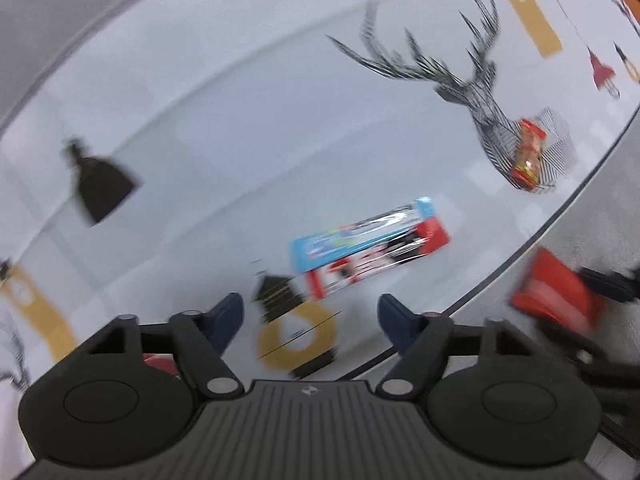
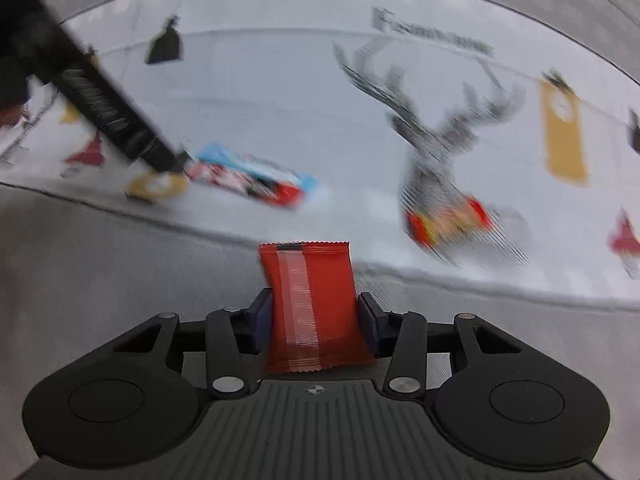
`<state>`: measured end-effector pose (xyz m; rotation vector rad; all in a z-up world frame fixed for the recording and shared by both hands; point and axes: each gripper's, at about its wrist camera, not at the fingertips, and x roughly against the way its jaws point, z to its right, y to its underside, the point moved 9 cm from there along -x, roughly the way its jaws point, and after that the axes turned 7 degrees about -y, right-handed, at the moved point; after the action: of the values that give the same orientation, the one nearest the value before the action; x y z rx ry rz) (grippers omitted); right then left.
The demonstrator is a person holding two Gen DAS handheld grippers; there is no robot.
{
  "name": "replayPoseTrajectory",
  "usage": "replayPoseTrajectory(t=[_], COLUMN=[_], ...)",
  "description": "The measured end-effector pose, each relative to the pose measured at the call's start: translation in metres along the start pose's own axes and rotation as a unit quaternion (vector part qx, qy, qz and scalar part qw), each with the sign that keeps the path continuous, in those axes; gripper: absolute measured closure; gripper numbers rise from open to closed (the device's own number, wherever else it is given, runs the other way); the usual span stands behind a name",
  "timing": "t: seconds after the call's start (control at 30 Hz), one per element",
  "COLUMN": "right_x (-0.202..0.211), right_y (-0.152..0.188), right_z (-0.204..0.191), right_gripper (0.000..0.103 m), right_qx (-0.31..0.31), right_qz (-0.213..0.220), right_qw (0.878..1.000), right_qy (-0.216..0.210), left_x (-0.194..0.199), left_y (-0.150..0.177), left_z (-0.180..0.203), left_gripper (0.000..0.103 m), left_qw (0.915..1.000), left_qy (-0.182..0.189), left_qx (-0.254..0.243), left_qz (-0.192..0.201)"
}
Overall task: Organize snacks
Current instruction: 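Grasp the red Nescafe stick with left tool while right tool grasps red square packet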
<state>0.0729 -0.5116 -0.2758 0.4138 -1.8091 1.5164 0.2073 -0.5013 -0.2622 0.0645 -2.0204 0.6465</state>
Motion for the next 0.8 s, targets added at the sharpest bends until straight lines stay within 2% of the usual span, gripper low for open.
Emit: replayPoseTrajectory(t=[0.17,0.23,0.3,0.33,0.37,0.4,0.53,0.6,0.63,0.67,0.73,0.8], right_x=[0.028,0.031,0.029,0.029,0.028,0.028,0.028,0.028,0.028,0.029,0.028,0.026], right_y=[0.028,0.032,0.032,0.033,0.033,0.033,0.032,0.033,0.033,0.033,0.032,0.031], right_z=[0.024,0.029,0.03,0.029,0.029,0.029,0.029,0.029,0.029,0.03,0.03,0.03], right_gripper=[0.055,0.054,0.054,0.054,0.053,0.053,0.053,0.053,0.053,0.053,0.053,0.05], right_qx=[-0.022,-0.03,-0.033,-0.032,-0.032,-0.032,-0.035,-0.036,-0.038,-0.04,-0.039,-0.038], right_qz=[-0.001,0.003,0.006,0.008,0.01,0.011,0.01,0.009,0.009,0.009,0.01,0.009], right_qw=[1.0,1.0,0.999,0.999,0.999,0.999,0.999,0.999,0.999,0.999,0.999,0.999], right_qy=[0.008,0.005,0.004,0.006,0.007,0.008,0.006,0.007,0.008,0.008,0.011,0.017], left_x=[-0.029,-0.034,-0.039,-0.04,-0.039,-0.038,-0.017,-0.011,-0.011,-0.012,-0.016,-0.019], left_y=[-0.019,-0.028,-0.03,-0.028,-0.023,-0.018,0.017,0.025,0.025,0.023,0.017,0.013], left_z=[0.028,0.029,0.025,0.021,0.017,0.016,0.02,0.019,0.017,0.015,0.012,0.014], left_gripper=[0.023,0.025,0.046,0.065,0.075,0.077,0.076,0.073,0.064,0.049,0.033,0.032], left_qw=[0.9989,0.9994,0.9965,0.9917,0.9865,0.9847,0.9795,0.9791,0.9804,0.9822,0.9845,0.9837], left_qy=[0.001,0.015,0.067,0.095,0.116,0.126,0.166,0.169,0.163,0.155,0.139,0.138], left_qx=[-0.048,-0.031,0.012,0.049,0.073,0.076,0.035,0.024,0.027,0.032,0.049,0.058], left_qz=[-0.002,-0.008,-0.048,-0.071,-0.09,-0.094,-0.109,-0.11,-0.106,-0.1,-0.095,-0.1])
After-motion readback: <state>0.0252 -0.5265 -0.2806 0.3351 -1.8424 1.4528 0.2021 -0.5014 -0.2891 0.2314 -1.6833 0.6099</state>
